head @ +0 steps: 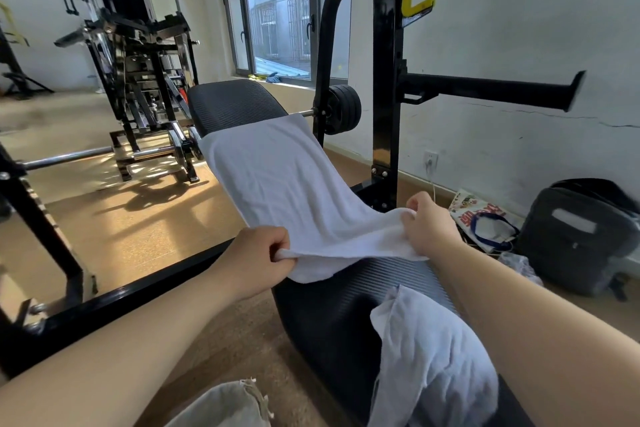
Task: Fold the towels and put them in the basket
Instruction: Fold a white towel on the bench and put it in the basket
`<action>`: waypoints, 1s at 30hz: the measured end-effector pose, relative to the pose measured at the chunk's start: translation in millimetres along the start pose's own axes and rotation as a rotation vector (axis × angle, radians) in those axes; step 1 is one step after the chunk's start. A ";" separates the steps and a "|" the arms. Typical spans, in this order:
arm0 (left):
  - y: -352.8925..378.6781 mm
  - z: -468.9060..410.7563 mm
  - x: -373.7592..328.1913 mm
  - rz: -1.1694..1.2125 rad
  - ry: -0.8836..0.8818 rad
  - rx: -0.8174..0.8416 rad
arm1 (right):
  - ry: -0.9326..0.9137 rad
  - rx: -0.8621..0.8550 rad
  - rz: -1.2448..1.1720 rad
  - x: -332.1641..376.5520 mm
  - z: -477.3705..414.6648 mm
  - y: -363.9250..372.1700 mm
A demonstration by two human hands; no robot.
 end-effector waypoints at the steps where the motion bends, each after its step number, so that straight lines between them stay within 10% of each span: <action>1: 8.1 3.2 -1.2 -0.027 0.003 0.070 | -0.003 0.037 0.080 -4.7 3.6 1.0; 7: 45.6 18.6 -4.6 -0.100 -0.027 0.306 | 0.206 0.591 0.233 -23.7 50.8 34.3; 12: 55.9 21.9 -4.5 -0.132 -0.046 0.357 | 0.243 0.714 0.257 -17.6 65.5 24.4; 21: 61.3 35.4 -16.6 0.025 -0.128 0.394 | 0.127 0.184 0.168 -13.0 32.9 -25.9; 30: 62.3 48.3 -21.8 0.197 -0.201 0.379 | -0.259 0.272 0.137 17.5 46.4 -20.6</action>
Point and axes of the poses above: each hand's wrist, its own z-axis away from the middle knuckle, its own y-axis out of the palm, x = y × z, the point moved 7 cm from there along -z, towards the middle knuckle, and after that the axes turned 6 degrees about -y, right-handed, at the moved point
